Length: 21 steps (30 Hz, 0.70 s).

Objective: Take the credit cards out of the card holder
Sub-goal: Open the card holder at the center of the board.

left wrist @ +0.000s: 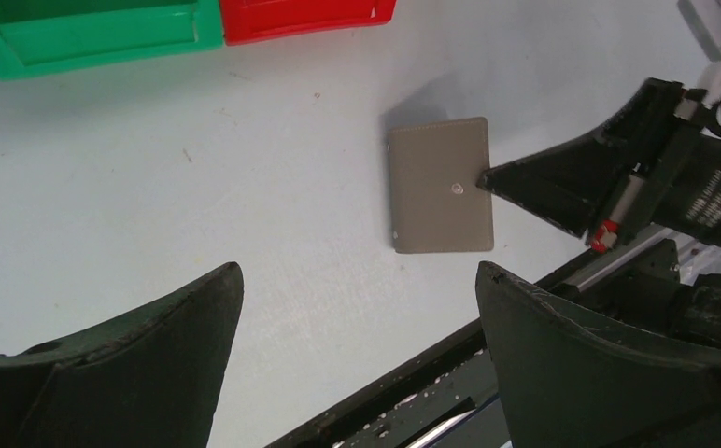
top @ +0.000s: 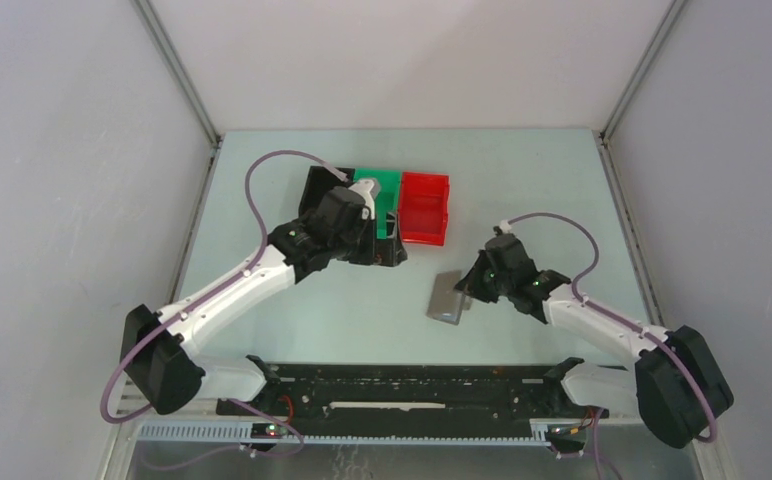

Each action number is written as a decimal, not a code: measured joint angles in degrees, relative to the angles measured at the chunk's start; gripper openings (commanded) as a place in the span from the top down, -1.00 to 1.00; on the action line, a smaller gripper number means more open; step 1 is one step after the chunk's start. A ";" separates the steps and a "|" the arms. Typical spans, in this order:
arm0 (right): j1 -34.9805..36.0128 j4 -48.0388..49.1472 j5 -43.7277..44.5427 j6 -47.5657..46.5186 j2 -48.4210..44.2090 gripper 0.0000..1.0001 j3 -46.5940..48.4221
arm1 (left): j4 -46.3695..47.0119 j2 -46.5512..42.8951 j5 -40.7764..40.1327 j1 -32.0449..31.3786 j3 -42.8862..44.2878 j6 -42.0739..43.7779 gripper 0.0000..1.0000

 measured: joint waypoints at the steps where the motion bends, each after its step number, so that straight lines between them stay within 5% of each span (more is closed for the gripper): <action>1: 1.64 -0.68 0.26 -0.13 0.02 1.00 0.87 | -0.50 -0.04 -0.31 0.15 0.00 0.02 -1.00; 7: 11.58 -4.66 3.30 -0.33 4.35 1.00 9.84 | -4.22 -2.19 -1.16 3.21 0.00 1.77 -1.00; 13: 17.97 -3.65 3.48 -0.13 16.02 0.99 18.56 | -5.84 -6.16 0.50 16.11 -2.34 2.93 -1.00; 17: 20.17 -1.03 0.66 0.15 24.50 0.50 23.74 | -7.37 -9.11 1.09 18.16 -4.79 2.95 -1.00; 21: 22.12 0.81 -2.49 0.09 31.61 0.29 29.42 | -7.58 -10.69 2.14 18.05 -5.88 2.86 -1.00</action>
